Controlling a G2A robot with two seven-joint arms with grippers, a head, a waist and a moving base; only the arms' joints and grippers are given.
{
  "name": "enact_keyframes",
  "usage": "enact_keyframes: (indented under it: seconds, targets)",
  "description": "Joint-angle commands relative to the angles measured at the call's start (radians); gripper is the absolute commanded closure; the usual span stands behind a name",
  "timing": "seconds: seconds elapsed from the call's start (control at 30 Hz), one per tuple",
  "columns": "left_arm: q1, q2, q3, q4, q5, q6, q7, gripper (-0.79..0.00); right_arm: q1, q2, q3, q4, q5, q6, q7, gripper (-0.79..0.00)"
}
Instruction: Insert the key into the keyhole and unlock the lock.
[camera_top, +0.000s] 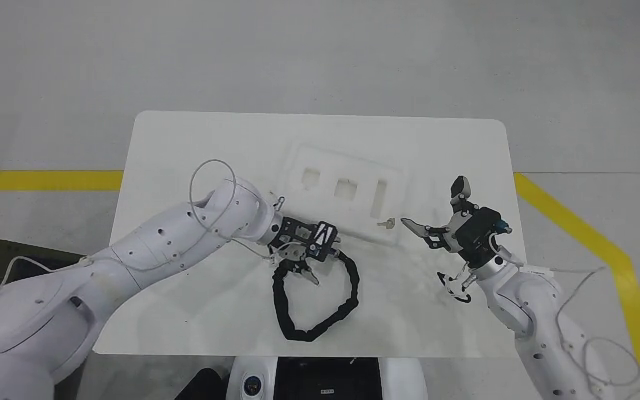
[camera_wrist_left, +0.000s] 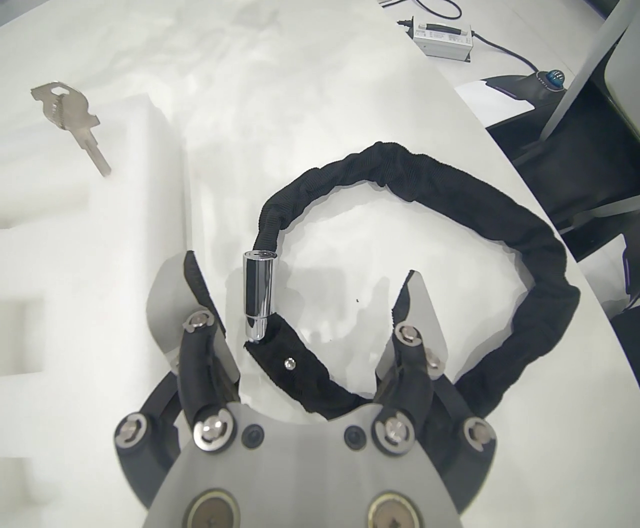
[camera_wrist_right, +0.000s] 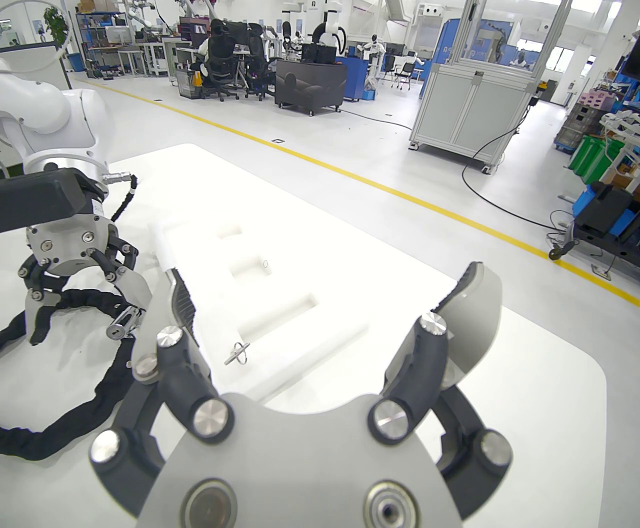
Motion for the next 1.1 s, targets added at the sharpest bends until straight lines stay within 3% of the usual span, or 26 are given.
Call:
enact_keyframes:
  seconds: [0.0,0.4,0.63,0.97,1.07]
  targets:
    - [0.001,-0.01,0.0,0.01,0.011,0.0,-0.002,-0.662,0.0,0.0,0.0,0.0,0.0,0.0,0.0,-0.785]
    - [-0.005,-0.056,0.0,0.078,0.029,0.0,0.004,-0.566,0.0,0.0,0.0,0.0,0.0,0.0,0.0,-0.785]
    - [-0.008,-0.062,-0.001,0.106,0.025,0.0,0.012,-0.4,0.0,0.0,0.0,0.0,0.0,0.0,0.0,-0.785]
    - [0.005,-0.065,-0.018,0.127,0.01,0.0,-0.002,-0.345,0.0,0.0,0.0,0.0,0.0,0.0,0.0,-0.785]
    - [0.008,-0.066,-0.022,0.129,0.004,0.0,-0.006,-0.262,0.0,0.0,0.0,0.0,0.0,0.0,0.0,-0.785]
